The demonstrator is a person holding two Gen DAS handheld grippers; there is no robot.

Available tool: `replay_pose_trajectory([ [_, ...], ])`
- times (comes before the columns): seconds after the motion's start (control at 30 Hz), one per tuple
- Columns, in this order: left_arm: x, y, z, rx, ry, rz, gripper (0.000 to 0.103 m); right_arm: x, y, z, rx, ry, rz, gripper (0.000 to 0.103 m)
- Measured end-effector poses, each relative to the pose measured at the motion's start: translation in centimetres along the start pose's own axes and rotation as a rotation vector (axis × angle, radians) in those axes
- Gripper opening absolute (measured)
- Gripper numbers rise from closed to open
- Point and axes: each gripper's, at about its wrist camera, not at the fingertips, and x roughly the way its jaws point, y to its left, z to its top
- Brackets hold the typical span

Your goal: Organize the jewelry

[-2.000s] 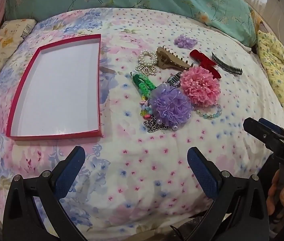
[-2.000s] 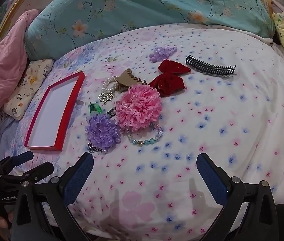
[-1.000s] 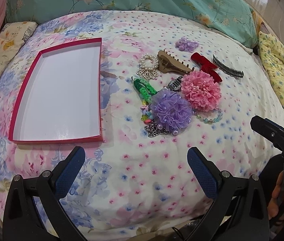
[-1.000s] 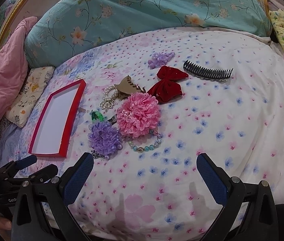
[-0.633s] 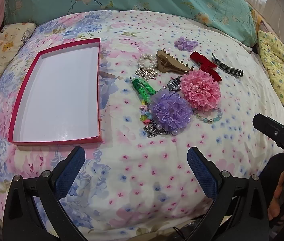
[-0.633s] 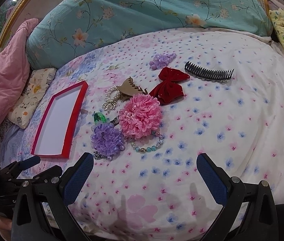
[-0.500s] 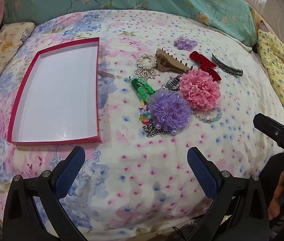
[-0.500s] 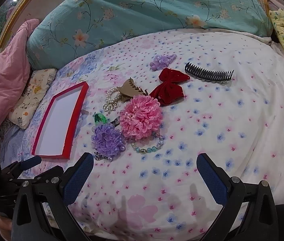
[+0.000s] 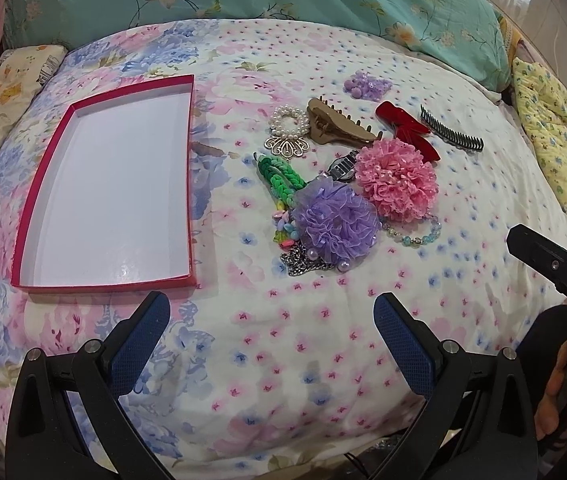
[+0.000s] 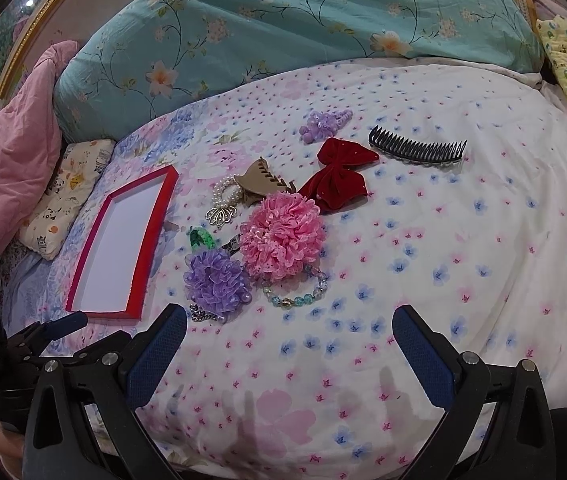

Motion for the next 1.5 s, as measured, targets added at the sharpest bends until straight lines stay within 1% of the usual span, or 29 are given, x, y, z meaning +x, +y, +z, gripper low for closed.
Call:
replay_pose_trajectory([
  [0.27, 0.9, 0.1, 0.4, 0.0, 0.015, -0.018, 0.102, 0.9, -0.6, 0.3, 0.016, 0.012, 0.0, 0.102],
  [0.5, 2.0, -0.1, 1.3, 0.012, 0.011, -0.056, 0.1, 2.5, -0.9, 1.1, 0.026, 0.013, 0.016, 0.102],
  [0.63, 2.9, -0.4, 2.4, 0.014, 0.009, -0.08, 0.096, 4.4, -0.8, 1.9, 0.029, 0.036, 0.016, 0.095],
  [0.7, 3.5, -0.5, 2.9, 0.014, 0.006, -0.092, 0.094, 5.2, -0.8, 2.2, 0.031, 0.04, 0.019, 0.094],
  [0.77, 4.4, -0.6, 3.4, 0.016, 0.016, -0.101, 0.09, 6.2, -0.8, 2.7, 0.029, 0.05, 0.012, 0.09],
  [0.83, 5.3, -0.7, 3.8, 0.018, 0.024, -0.114, 0.085, 7.7, -0.9, 3.3, 0.04, 0.069, 0.009, 0.083],
  [0.9, 6.4, -0.9, 4.2, 0.024, 0.033, -0.119, 0.08, 8.6, -1.1, 3.5, 0.045, 0.082, -0.002, 0.078],
  [0.93, 6.9, -1.0, 4.3, 0.024, 0.04, -0.122, 0.076, 9.3, -1.1, 3.8, 0.049, 0.091, -0.003, 0.075],
  [0.97, 7.3, -1.0, 4.5, 0.022, 0.048, -0.131, 0.072, 9.6, -1.1, 3.9, 0.05, 0.095, -0.003, 0.073],
  [1.07, 8.7, -1.2, 4.8, 0.017, 0.071, -0.16, 0.069, 11.0, -1.3, 4.2, 0.054, 0.117, -0.015, 0.066],
  [1.1, 9.1, -1.3, 4.9, 0.018, 0.079, -0.166, 0.063, 11.4, -1.3, 4.2, 0.056, 0.123, -0.015, 0.059],
  [1.13, 9.6, -1.4, 4.9, 0.019, 0.087, -0.175, 0.054, 11.8, -1.4, 4.2, 0.063, 0.129, -0.011, 0.049],
  [1.17, 9.9, -1.5, 4.9, 0.022, 0.095, -0.187, 0.042, 11.9, -1.5, 4.2, 0.067, 0.128, -0.004, 0.043],
  [1.2, 10.2, -1.6, 4.9, 0.024, 0.103, -0.202, 0.033, 11.9, -1.6, 4.2, 0.071, 0.127, 0.004, 0.029],
  [1.23, 10.4, -1.7, 4.9, 0.026, 0.11, -0.217, 0.017, 11.9, -1.7, 4.1, 0.074, 0.125, 0.016, 0.02],
  [1.33, 10.1, -1.6, 4.7, 0.022, 0.101, -0.251, 0.012, 11.3, -1.6, 4.1, 0.069, 0.102, 0.028, 0.014],
  [1.5, 7.8, -0.7, 4.3, 0.025, 0.052, -0.257, 0.011, 9.6, -1.3, 4.4, 0.069, 0.053, 0.063, 0.012],
])
